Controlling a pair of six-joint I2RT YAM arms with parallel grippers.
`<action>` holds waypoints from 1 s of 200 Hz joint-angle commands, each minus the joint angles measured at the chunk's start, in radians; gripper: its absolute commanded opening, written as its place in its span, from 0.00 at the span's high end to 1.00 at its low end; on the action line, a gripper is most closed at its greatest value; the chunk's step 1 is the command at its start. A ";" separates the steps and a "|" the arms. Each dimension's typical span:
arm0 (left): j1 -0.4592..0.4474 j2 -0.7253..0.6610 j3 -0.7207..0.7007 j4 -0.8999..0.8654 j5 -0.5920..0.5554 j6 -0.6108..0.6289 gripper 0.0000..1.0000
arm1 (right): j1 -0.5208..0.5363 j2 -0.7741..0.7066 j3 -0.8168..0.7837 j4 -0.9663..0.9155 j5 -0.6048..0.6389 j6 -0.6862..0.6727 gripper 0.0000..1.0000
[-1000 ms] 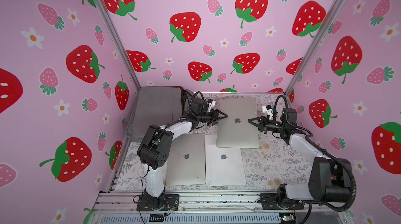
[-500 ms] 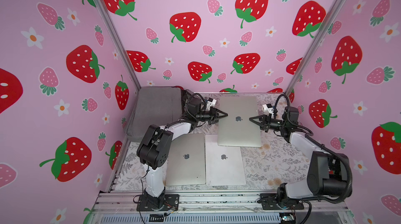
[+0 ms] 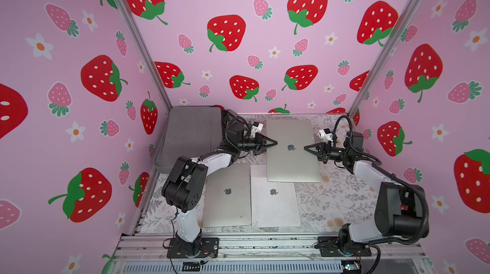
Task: Open the zippered laptop bag and take out the laptop
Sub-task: Place the laptop at the center of the board.
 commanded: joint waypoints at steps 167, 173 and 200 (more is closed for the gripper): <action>-0.077 -0.093 -0.036 0.161 -0.007 -0.020 1.00 | -0.061 -0.036 0.066 -0.387 0.248 -0.319 0.35; -0.082 -0.096 -0.044 0.155 -0.014 -0.012 1.00 | -0.073 -0.042 0.071 -0.428 0.282 -0.349 0.32; -0.113 -0.099 -0.079 0.171 -0.063 0.003 1.00 | -0.123 -0.079 0.085 -0.571 0.460 -0.433 0.24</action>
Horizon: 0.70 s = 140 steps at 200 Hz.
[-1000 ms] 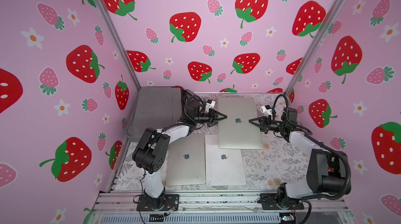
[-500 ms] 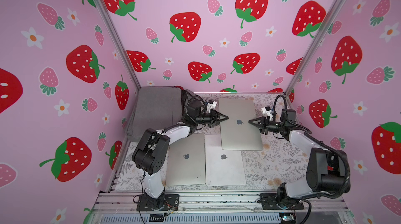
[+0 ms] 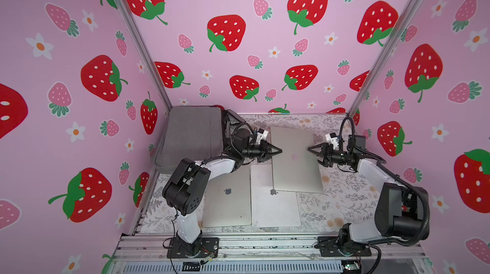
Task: Open the zippered laptop bag and take out the laptop
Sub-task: Place the laptop at the center of the board.
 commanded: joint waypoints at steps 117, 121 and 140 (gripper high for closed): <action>-0.269 0.126 -0.004 0.378 -0.312 -0.056 1.00 | -0.070 -0.223 0.120 -0.393 0.427 -0.217 0.14; -0.275 0.133 0.000 0.380 -0.322 -0.057 1.00 | -0.070 -0.223 0.119 -0.393 0.426 -0.218 0.14; -0.319 0.165 0.023 0.384 -0.361 -0.056 1.00 | -0.071 -0.226 0.108 -0.393 0.421 -0.220 0.14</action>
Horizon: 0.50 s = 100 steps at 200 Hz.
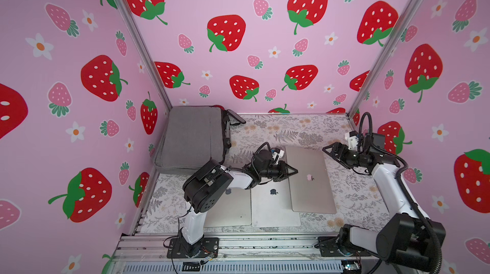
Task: Open the zippered laptop bag and take out the laptop
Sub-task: Place the laptop at the center of the board.
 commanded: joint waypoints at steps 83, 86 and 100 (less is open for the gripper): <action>-0.155 0.148 0.180 0.234 -0.137 -0.108 1.00 | -0.002 -0.001 -0.019 -0.021 -0.051 -0.013 0.14; -0.157 0.152 0.185 0.228 -0.137 -0.108 1.00 | -0.002 -0.001 -0.019 -0.022 -0.050 -0.014 0.14; -0.165 0.166 0.189 0.211 -0.144 -0.112 1.00 | -0.002 -0.001 -0.023 -0.021 -0.052 -0.016 0.14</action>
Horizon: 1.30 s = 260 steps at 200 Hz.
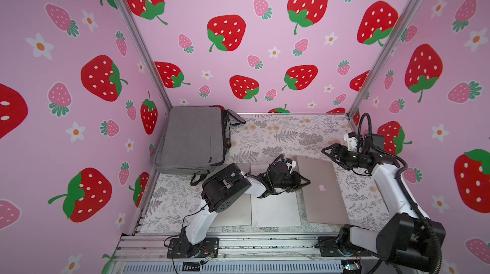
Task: Open the zippered laptop bag and take out the laptop
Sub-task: Place the laptop at the center of the board.
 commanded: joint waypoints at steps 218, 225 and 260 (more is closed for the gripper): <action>0.010 -0.148 0.156 -0.698 -0.166 0.322 0.55 | -0.002 -0.011 -0.111 0.064 -0.072 0.013 0.13; 0.015 -0.163 0.158 -0.730 -0.176 0.345 0.55 | -0.002 -0.014 -0.119 0.071 -0.077 0.013 0.13; 0.066 -0.285 0.173 -0.948 -0.269 0.565 0.50 | 0.023 -0.024 -0.152 0.103 -0.101 0.026 0.12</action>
